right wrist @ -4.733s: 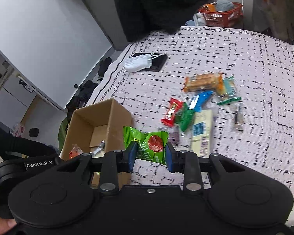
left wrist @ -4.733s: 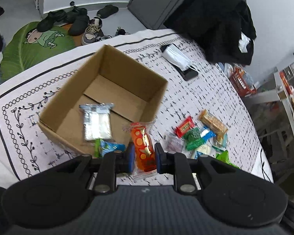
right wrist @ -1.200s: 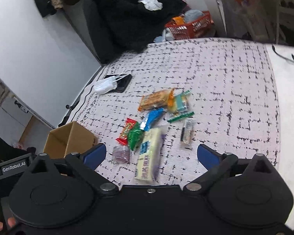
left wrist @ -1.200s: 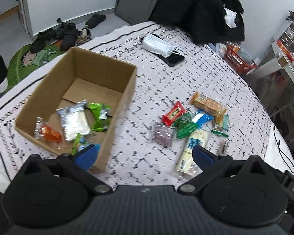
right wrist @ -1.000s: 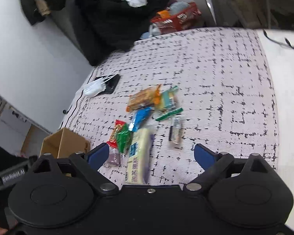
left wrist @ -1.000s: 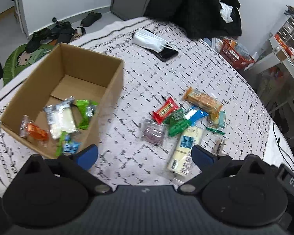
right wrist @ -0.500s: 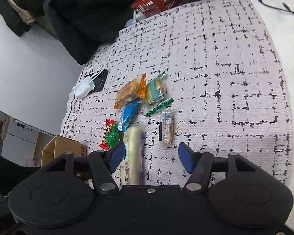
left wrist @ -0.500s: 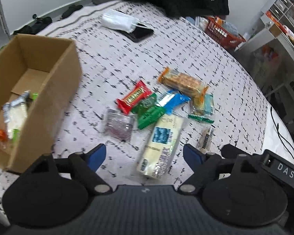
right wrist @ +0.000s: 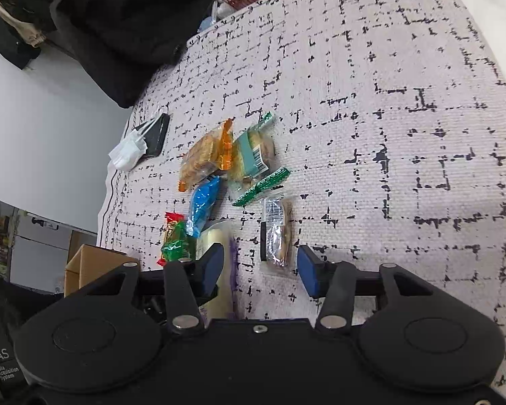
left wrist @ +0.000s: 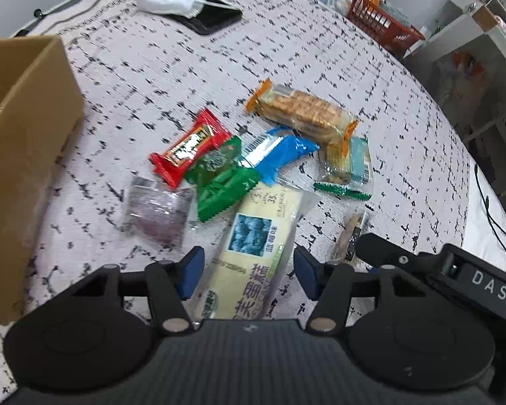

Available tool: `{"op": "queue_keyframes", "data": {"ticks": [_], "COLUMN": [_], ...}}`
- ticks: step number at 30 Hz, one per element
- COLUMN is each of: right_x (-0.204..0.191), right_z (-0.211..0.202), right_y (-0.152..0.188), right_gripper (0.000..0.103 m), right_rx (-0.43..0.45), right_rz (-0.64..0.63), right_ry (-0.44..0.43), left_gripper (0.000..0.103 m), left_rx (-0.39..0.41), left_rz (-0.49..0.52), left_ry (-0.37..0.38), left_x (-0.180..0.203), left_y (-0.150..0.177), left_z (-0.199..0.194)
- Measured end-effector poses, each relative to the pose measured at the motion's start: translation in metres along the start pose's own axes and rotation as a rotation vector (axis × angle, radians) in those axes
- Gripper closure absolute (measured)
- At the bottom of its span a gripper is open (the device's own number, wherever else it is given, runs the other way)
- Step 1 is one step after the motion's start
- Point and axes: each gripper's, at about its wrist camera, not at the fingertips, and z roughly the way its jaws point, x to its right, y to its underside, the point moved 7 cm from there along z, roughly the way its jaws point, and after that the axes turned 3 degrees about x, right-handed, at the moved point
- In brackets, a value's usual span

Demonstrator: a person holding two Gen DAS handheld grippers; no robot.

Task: Organize snacks
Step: 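Move the left gripper toward the cream bar pack while the right approaches the clear stick packet, then grasp the cream blueberry cake pack with the left gripper while the right grasps the clear stick packet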

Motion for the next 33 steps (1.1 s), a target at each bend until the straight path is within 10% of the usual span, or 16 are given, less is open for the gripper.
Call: {"op": "queue_keyframes", "data": {"ticks": [13, 18, 33], "right_x": [0.002, 0.0, -0.024], "right_z": [0.026, 0.022, -0.016], "right_y": [-0.001, 0.001, 0.017], "right_gripper": [0.083, 0.085, 0.086], "right_rx": [-0.029, -0.025, 0.017], "right_rz": [-0.032, -0.061, -0.149], "right_ry": [0.01, 0.009, -0.026], "left_gripper": [0.048, 0.064, 0.066], "left_rx": [-0.032, -0.014, 0.059], "left_rz": [0.033, 0.057, 0.023], "left_ry": [-0.04, -0.04, -0.013], "left_x": [0.002, 0.003, -0.015], "left_y": [0.002, 0.004, 0.029], "left_z": [0.025, 0.019, -0.035]}}
